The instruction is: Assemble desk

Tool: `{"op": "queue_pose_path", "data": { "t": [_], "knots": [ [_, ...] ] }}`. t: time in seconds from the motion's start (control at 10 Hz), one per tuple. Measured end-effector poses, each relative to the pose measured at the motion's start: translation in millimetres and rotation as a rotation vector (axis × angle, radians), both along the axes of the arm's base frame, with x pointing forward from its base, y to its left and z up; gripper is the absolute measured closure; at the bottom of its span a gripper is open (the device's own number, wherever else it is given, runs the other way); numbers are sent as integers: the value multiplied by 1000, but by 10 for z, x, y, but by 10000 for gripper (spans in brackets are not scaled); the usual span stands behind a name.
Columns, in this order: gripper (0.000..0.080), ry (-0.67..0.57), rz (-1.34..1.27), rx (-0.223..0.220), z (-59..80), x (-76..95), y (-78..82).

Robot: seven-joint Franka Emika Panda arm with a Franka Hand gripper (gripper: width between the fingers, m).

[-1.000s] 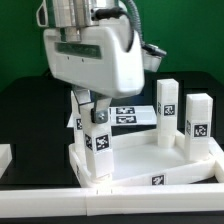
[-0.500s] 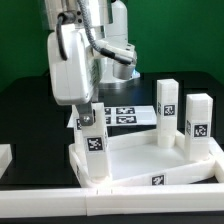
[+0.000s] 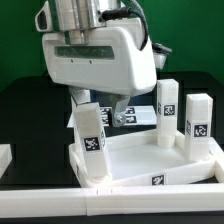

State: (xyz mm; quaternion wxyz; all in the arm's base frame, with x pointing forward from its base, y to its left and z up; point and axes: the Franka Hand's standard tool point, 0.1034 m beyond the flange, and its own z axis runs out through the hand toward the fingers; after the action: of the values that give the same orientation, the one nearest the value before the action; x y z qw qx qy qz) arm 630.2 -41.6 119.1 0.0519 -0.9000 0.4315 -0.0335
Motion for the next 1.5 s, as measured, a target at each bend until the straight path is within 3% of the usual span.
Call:
{"op": "queue_pose_path", "data": {
  "t": [0.2,0.3,0.4,0.6,0.7,0.8,0.9,1.2,1.5],
  "knots": [
    [151,-11,177,-23,2,2,-9],
    [150,-17,421,-70,23,20,-18],
    [150,-20,557,-86,29,22,-26],
    [150,-20,535,-86,26,22,-37],
    [258,-20,534,-86,26,22,-40],
    [258,-16,467,-78,25,22,-38],
    [459,-13,409,-72,24,21,-39],
    [515,-2,193,-52,20,20,-50],
    [515,24,-463,21,0,0,-53]
  ]
}}
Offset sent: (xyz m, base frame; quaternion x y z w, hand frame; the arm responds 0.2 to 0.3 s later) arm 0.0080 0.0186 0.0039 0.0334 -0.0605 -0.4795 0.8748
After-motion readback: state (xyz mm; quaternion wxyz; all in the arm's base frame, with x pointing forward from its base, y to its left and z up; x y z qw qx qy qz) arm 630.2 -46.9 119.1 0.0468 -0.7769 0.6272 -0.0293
